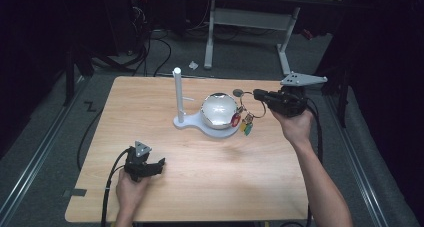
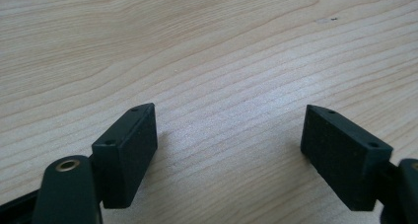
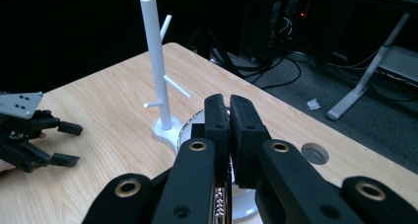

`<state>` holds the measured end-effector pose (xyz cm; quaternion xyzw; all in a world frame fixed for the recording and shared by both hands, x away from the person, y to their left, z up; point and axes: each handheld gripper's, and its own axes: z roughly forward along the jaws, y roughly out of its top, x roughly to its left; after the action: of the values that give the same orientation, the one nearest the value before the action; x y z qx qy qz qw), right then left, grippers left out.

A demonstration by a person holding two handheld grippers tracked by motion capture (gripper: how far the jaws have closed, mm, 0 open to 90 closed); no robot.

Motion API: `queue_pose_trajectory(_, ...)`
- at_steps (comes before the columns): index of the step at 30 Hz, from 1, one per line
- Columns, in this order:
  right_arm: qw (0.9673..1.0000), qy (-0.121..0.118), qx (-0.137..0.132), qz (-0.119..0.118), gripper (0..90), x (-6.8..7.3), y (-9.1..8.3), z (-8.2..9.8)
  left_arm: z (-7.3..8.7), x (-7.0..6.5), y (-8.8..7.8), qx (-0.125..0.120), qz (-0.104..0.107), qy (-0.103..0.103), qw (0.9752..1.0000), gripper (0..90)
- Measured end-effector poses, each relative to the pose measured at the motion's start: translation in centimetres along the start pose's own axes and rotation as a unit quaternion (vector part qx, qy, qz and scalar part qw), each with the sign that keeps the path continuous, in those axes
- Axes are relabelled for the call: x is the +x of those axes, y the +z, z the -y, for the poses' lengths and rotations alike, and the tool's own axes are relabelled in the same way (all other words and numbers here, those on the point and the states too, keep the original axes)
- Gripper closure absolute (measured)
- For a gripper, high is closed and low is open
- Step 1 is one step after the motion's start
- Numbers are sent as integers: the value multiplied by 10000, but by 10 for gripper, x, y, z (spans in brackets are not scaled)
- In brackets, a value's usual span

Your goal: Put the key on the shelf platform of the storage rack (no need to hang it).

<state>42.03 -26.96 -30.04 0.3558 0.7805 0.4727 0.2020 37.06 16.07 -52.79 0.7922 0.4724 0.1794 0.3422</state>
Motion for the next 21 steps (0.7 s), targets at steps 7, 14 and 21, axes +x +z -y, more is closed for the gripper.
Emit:
queue_pose_trajectory(7,10000,-1,-27,-6,880,-3,5,-12,0,0,0,0,0,0,10000,221)
queue_pose_trajectory(14,10000,-10,-35,-38,880,-3,14,-24,0,0,0,1,1,-1,10000,221)
queue_pose_trajectory(21,9999,17,-89,-73,880,-4,22,-33,0,0,0,1,-2,2,10000,220)
